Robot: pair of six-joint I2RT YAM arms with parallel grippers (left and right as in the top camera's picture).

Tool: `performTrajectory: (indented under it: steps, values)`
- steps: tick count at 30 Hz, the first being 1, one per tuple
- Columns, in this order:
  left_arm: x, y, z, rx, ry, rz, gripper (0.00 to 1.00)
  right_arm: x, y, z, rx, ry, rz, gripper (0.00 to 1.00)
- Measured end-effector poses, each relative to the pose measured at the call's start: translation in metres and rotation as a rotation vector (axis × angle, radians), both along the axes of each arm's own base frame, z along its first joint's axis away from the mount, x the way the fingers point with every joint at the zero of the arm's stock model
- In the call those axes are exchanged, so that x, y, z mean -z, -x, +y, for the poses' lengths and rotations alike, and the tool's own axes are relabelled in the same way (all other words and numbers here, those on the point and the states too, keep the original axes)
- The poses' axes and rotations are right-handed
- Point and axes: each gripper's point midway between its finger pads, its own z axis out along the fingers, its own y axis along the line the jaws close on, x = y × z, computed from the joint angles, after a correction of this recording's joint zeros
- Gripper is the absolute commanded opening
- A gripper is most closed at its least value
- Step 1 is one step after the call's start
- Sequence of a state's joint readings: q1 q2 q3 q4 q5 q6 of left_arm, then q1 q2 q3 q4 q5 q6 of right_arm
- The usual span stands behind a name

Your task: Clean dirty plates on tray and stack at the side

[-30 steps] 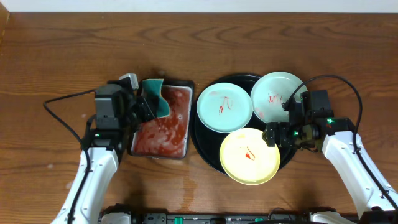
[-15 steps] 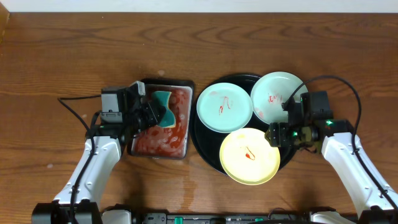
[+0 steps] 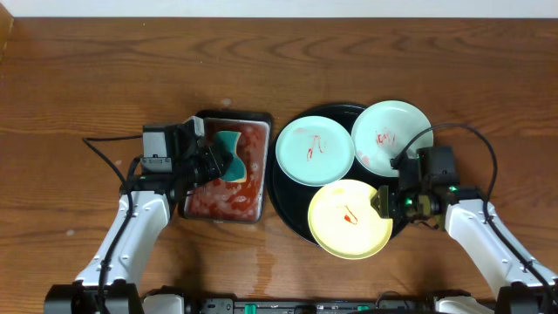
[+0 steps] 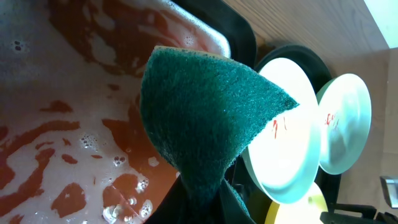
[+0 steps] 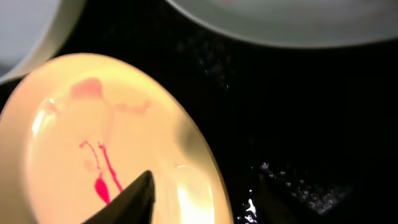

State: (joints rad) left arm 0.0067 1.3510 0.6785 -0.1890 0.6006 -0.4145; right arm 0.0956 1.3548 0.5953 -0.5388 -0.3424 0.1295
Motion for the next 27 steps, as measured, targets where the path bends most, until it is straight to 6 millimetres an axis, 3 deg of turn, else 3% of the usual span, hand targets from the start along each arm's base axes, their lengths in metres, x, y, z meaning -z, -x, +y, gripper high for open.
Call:
performTrajectory:
  steps: [5,13,27]
  values:
    - [0.0016,0.0022,0.0000,0.000,0.000,0.012,0.07,0.0022,0.0021,0.0002,0.004,-0.003,0.006,0.27]
    - [0.0017,0.0024,0.0000,0.000,0.000,0.013,0.08,0.0033,0.0062,-0.0003,0.004,-0.001,0.023,0.15]
    - [0.0017,0.0024,0.0000,0.000,0.000,0.013,0.07,0.0038,0.0092,0.0001,0.001,-0.003,0.036,0.01]
